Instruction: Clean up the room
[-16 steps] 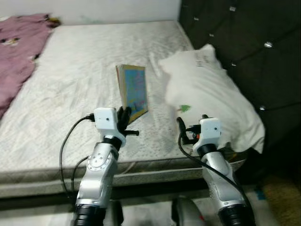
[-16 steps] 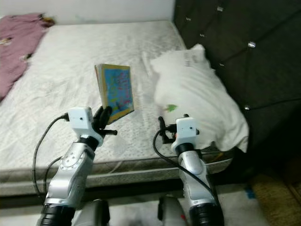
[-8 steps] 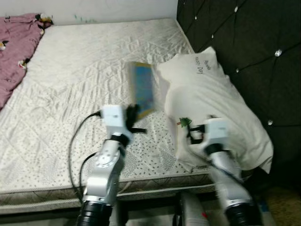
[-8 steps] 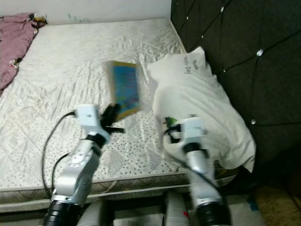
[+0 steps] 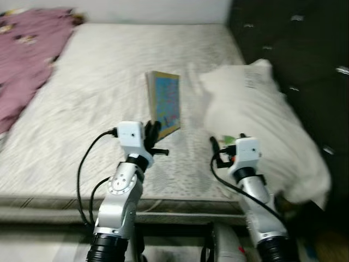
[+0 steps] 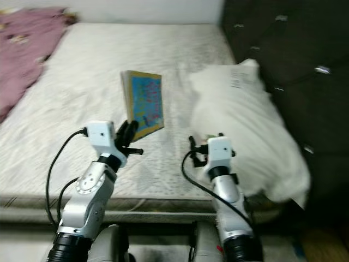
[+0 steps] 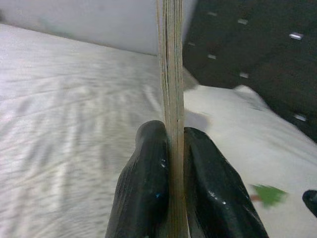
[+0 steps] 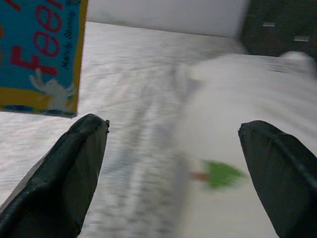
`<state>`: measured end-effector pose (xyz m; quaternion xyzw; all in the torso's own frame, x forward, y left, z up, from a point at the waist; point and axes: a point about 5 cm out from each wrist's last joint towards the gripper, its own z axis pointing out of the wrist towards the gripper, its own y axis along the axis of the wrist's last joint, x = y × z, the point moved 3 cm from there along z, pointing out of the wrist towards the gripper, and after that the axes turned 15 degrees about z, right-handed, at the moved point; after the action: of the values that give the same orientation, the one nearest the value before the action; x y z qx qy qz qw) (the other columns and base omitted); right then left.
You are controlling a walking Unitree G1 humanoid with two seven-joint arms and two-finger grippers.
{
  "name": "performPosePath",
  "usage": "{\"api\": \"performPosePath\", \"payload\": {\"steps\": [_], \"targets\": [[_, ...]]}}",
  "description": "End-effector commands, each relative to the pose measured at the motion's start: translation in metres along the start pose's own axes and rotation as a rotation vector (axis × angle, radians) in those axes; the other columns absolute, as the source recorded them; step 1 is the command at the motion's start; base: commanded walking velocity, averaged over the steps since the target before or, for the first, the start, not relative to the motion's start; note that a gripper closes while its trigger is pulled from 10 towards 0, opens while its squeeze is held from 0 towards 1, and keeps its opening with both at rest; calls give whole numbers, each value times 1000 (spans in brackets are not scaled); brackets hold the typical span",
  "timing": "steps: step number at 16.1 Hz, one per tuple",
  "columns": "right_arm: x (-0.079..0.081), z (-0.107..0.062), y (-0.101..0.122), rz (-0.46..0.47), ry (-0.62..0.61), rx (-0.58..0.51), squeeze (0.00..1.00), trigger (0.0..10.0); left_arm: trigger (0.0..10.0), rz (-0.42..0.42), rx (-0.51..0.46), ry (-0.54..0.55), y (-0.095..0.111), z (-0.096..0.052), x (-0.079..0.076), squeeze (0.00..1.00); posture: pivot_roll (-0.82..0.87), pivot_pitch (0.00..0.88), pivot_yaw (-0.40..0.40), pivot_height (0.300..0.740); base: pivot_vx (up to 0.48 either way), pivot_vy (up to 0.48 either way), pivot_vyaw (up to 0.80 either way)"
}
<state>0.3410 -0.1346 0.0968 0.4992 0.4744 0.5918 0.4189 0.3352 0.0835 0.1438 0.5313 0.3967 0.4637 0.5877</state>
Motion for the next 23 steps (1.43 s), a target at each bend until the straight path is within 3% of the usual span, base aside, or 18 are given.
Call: {"api": "performPosePath", "payload": {"steps": [1, 5, 13, 17, 19, 22, 23], "targets": [[0, 1, 3, 13, -1, -16, 0, 10000, 10000, 1, -36, -7, 9, 2, -2, 0, -103, 117, 30, 637, 0, 0, 531], [-2, -1, 2, 15, -5, -14, 0, 10000, 10000, 0, -24, 6, 5, -3, 1, 0, -103, 131, 28, 633, 0, 0, 0], [-3, -3, 0, 20, -14, 0, 0, 10000, 10000, -32, 15, 47, -2, -7, 8, 0, -104, 157, 25, 549, 0, 0, 0], [-4, -1, 1, 14, -16, -1, 0, 10000, 10000, -125, 84, 16, -11, -7, 4, 0, -100, 153, 21, 549, 0, 0, 0], [-5, 0, 1, 17, -20, -2, 0, 10000, 10000, -291, 96, 19, -9, -6, 1, 0, -101, 152, 24, 549, 0, 0, 0], [-6, -1, 1, 19, -25, -4, 0, 10000, 10000, -302, 131, 16, -12, -7, 3, 0, -99, 154, 24, 549, 0, 0, 0], [-6, 0, 1, 18, -24, -3, 0, 10000, 10000, -329, 185, -10, -18, -7, 5, 0, -100, 156, 21, 549, 0, 0, 0]]}}
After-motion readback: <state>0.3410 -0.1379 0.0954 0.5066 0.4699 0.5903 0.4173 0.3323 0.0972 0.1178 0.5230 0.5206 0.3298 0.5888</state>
